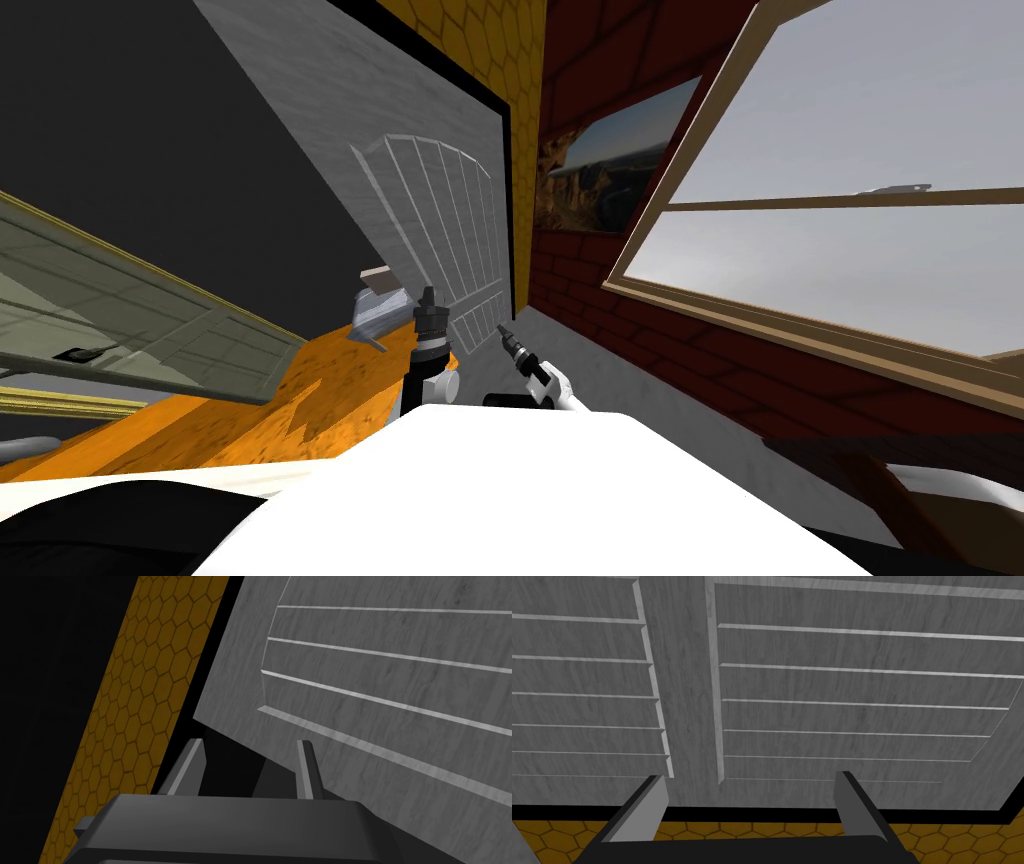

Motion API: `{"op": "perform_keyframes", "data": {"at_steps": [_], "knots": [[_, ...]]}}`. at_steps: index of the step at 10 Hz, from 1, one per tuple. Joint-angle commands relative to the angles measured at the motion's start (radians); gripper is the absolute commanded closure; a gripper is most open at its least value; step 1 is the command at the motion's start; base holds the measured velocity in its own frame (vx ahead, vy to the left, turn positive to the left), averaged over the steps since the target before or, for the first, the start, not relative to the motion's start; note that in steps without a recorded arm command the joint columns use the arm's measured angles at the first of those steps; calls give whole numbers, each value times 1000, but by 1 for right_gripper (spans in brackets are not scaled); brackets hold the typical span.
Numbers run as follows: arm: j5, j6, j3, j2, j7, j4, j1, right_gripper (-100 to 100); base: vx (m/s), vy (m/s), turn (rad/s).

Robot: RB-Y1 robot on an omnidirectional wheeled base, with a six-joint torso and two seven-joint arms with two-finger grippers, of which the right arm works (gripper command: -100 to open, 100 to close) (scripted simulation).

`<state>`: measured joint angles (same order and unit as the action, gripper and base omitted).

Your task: Pull the door open

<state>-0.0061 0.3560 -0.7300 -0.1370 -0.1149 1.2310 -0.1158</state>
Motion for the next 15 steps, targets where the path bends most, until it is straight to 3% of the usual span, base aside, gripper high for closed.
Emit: {"op": "perform_keyframes", "data": {"at_steps": [1,4,6,15], "knots": [[0,-6,-22,15,-5,-19,-15,-100,102,185,-82],[1,-10,-56,53,-12,-66,-47,-100,104,197,-83],[2,-12,-73,77,-16,-90,-64,-100,45,95,140],[2,-12,-73,77,-16,-90,-64,-100,0,-2,-5]]}}
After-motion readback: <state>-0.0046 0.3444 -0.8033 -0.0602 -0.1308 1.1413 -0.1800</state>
